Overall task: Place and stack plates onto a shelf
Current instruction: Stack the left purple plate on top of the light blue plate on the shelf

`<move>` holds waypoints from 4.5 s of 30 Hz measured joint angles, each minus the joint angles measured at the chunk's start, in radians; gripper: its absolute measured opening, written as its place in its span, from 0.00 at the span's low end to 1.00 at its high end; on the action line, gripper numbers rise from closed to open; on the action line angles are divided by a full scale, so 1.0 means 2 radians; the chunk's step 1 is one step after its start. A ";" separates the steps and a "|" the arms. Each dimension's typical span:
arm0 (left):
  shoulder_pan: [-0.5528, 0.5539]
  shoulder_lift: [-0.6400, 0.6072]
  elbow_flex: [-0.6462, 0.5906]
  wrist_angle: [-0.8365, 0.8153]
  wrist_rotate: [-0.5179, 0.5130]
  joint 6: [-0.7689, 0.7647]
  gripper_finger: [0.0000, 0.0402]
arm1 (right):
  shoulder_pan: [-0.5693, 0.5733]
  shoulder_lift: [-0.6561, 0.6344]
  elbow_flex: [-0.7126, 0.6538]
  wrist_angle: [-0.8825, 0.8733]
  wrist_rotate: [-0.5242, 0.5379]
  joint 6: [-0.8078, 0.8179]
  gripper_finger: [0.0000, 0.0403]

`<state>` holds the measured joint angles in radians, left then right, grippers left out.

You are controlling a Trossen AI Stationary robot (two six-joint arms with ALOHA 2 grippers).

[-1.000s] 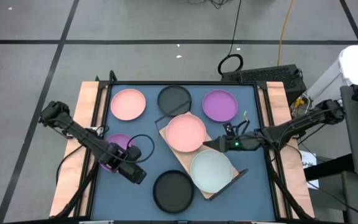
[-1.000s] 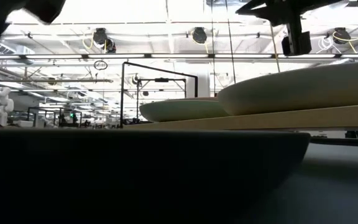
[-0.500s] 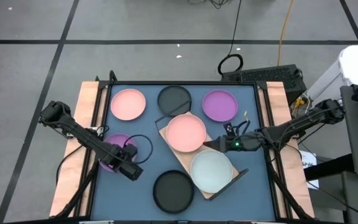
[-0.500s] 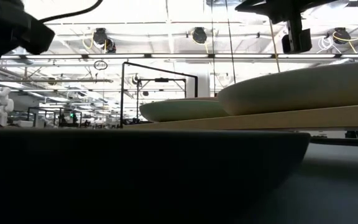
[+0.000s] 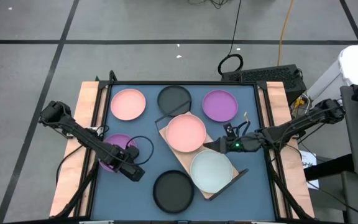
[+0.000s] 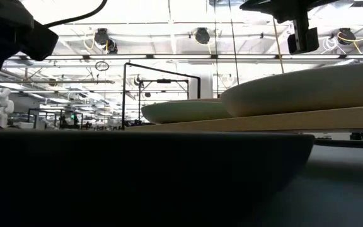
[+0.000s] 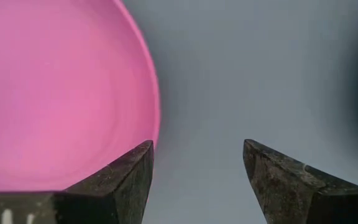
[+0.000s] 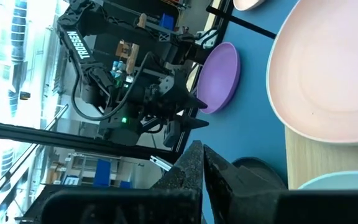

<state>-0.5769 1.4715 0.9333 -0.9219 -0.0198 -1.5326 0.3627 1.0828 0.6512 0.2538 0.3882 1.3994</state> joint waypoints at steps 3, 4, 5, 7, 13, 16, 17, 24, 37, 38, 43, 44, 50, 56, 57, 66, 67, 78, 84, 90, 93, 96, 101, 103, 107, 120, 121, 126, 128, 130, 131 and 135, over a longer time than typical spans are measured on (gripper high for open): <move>-0.001 0.000 0.000 -0.005 -0.002 -0.005 0.63 | 0.001 0.000 0.016 -0.022 0.000 -0.003 0.00; -0.001 0.000 0.000 -0.010 -0.006 -0.008 0.63 | 0.001 0.000 0.022 -0.030 0.000 -0.008 0.00; -0.001 0.000 -0.002 -0.011 -0.011 -0.011 0.63 | 0.001 0.000 0.027 -0.036 0.000 -0.013 0.00; 0.001 0.000 -0.007 -0.011 -0.015 -0.013 0.63 | 0.001 0.000 0.034 -0.040 0.000 -0.023 0.00; 0.001 0.000 -0.022 0.000 -0.016 -0.013 0.63 | 0.000 0.000 0.037 -0.049 -0.002 -0.025 0.00; 0.001 0.000 -0.030 0.000 -0.016 -0.013 0.63 | 0.000 0.000 0.037 -0.058 -0.021 -0.018 0.00; 0.001 0.000 -0.030 -0.001 -0.016 -0.013 0.63 | 0.000 0.000 0.037 -0.062 -0.025 -0.014 0.00; 0.000 0.000 -0.030 0.004 -0.027 0.015 0.63 | -0.002 0.000 0.037 -0.067 -0.026 -0.012 0.00; 0.000 0.000 -0.051 0.009 -0.055 0.049 0.41 | -0.022 0.000 0.037 -0.066 -0.026 -0.012 0.00; 0.000 0.000 -0.058 0.017 -0.052 0.049 0.40 | -0.022 0.000 0.037 -0.066 -0.026 -0.012 0.00; 0.000 0.000 -0.082 0.041 -0.038 0.050 0.40 | -0.022 0.000 0.037 -0.066 -0.026 -0.012 0.00; 0.000 0.000 -0.083 0.043 -0.038 0.051 0.39 | -0.022 0.000 0.037 -0.066 -0.026 -0.012 0.00; 0.000 0.000 -0.086 0.059 -0.042 0.078 0.18 | -0.022 0.000 0.037 -0.066 -0.025 -0.012 0.00; -0.002 0.000 -0.081 0.061 -0.047 0.066 0.03 | -0.022 0.000 0.037 -0.066 -0.025 -0.012 0.00; -0.003 0.000 -0.076 0.059 -0.047 0.064 0.03 | -0.022 0.000 0.037 -0.065 -0.025 -0.012 0.00; -0.011 0.000 -0.001 0.043 -0.056 0.083 0.02 | -0.022 0.000 0.037 -0.062 -0.024 -0.012 0.00; -0.011 0.000 0.008 0.041 -0.056 0.091 0.02 | -0.022 0.000 0.037 -0.062 -0.024 -0.012 0.00; -0.012 0.000 0.116 -0.014 -0.057 0.177 0.02 | -0.022 0.000 0.037 -0.062 -0.023 -0.013 0.00; -0.023 0.000 0.172 0.004 -0.039 0.284 0.02 | -0.020 0.000 0.037 -0.062 -0.023 -0.014 0.00; -0.030 0.000 0.210 0.004 -0.029 0.377 0.02 | -0.020 0.000 0.037 -0.058 -0.023 -0.015 0.00; -0.030 0.000 0.224 0.008 -0.029 0.432 0.02 | -0.019 0.000 0.036 -0.047 -0.023 -0.015 0.00; -0.030 0.000 0.229 0.028 -0.029 0.500 0.02 | -0.013 -0.007 0.036 -0.047 -0.022 -0.014 0.00; -0.028 0.000 0.234 0.086 -0.029 0.607 0.02 | 0.002 -0.030 0.036 -0.045 0.011 -0.018 0.00; -0.020 0.000 0.234 0.107 -0.017 0.635 0.02 | 0.008 -0.043 0.036 -0.028 0.038 -0.036 0.00; 0.003 0.000 0.234 0.126 0.011 0.683 0.02 | 0.010 -0.072 0.036 0.002 0.070 -0.071 0.00; 0.061 0.000 0.234 0.144 0.040 0.783 0.02 | 0.005 -0.116 0.036 -0.058 0.070 -0.081 0.00; 0.062 0.000 0.234 0.146 0.041 0.790 0.02 | 0.005 -0.116 0.036 -0.059 0.070 -0.081 0.00; 0.067 0.000 0.234 0.159 0.044 0.812 0.02 | 0.005 -0.116 0.036 -0.059 0.070 -0.084 0.00; 0.070 0.004 0.234 0.169 0.043 0.819 0.02 | 0.005 -0.116 0.036 -0.065 0.070 -0.085 0.00; 0.074 0.012 0.234 0.181 0.043 0.827 0.02 | 0.005 -0.116 0.036 -0.074 0.069 -0.080 0.00; 0.075 0.017 0.234 0.183 0.044 0.832 0.02 | 0.005 -0.116 0.036 -0.079 0.069 -0.079 0.00; 0.079 0.051 0.234 0.211 0.049 0.862 0.02 | 0.005 -0.116 0.036 -0.084 0.068 -0.084 0.00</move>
<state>-0.4191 1.5731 1.4017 -0.4995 0.0786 0.1912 0.3729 0.8509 0.7235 0.0853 0.5232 1.2311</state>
